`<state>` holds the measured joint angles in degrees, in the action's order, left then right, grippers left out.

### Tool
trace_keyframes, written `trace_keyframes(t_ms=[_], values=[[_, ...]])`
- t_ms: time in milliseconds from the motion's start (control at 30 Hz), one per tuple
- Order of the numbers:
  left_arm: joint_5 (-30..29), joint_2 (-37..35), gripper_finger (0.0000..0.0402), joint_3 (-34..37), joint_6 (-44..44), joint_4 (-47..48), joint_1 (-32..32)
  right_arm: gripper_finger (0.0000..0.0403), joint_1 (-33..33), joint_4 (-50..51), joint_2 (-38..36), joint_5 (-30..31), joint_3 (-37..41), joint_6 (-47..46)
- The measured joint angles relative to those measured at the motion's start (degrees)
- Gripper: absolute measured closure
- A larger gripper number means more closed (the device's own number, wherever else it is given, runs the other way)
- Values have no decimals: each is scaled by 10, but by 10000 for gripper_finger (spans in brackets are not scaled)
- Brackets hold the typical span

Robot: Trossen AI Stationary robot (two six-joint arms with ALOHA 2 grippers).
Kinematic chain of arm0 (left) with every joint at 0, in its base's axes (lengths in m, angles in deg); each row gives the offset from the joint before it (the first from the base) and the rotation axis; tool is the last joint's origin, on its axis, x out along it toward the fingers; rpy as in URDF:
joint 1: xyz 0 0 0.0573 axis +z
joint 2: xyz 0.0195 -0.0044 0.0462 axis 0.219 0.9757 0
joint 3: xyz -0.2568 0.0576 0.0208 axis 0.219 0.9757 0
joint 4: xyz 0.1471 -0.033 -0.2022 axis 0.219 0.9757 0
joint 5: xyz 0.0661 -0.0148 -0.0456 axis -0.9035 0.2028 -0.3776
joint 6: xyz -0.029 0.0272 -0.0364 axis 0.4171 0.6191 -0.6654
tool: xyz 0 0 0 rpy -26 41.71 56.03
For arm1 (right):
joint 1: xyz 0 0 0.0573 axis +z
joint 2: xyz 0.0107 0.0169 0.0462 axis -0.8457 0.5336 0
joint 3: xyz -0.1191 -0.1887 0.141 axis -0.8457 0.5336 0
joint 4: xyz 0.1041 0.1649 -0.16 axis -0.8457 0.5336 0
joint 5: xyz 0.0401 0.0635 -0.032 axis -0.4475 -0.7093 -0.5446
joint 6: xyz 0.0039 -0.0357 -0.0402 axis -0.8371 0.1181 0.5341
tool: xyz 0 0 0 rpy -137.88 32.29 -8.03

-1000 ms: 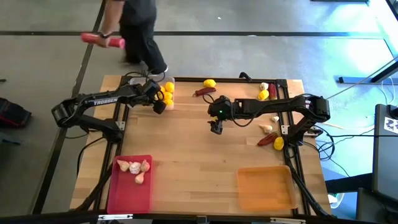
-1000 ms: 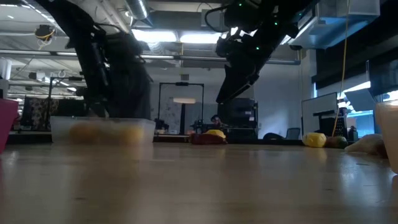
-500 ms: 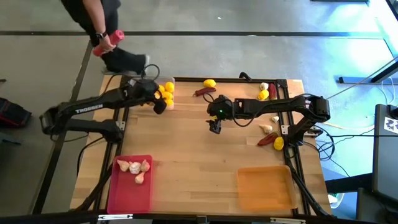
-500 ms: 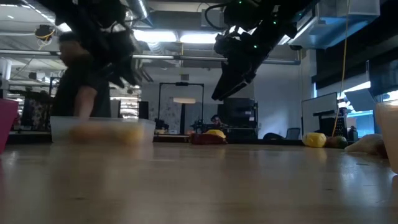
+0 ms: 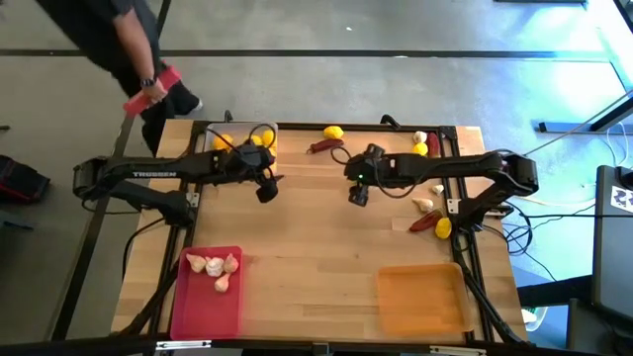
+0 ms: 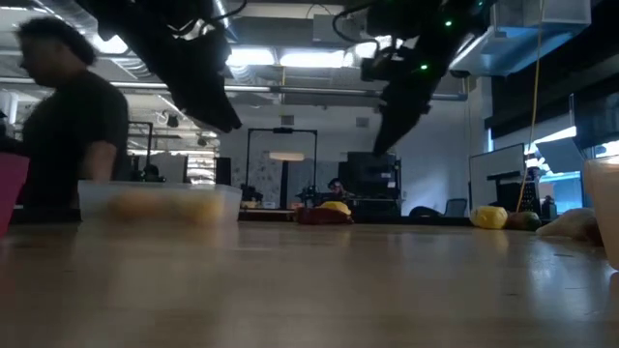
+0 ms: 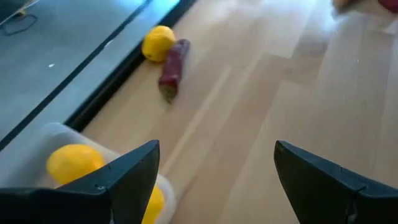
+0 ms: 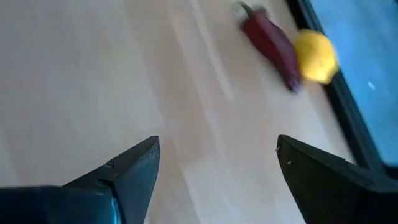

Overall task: Sort produce into baskets
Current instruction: Put the yellow lemon into the left white bin

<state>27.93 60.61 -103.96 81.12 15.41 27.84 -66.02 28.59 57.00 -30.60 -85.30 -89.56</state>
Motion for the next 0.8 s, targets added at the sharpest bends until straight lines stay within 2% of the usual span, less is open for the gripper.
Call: trace_keyframes(t_ms=[200, 400, 800], values=[[0, 23, 89, 0, 1, -2, -19, 88, -36, 138, -42, 22, 0, -50], [0, 30, 88, 0, 4, -3, -21, 88, -117, 238, -55, 46, 0, -84], [0, 30, 88, 0, 4, -2, -21, 88, -290, 247, -55, 20, 0, -90]])
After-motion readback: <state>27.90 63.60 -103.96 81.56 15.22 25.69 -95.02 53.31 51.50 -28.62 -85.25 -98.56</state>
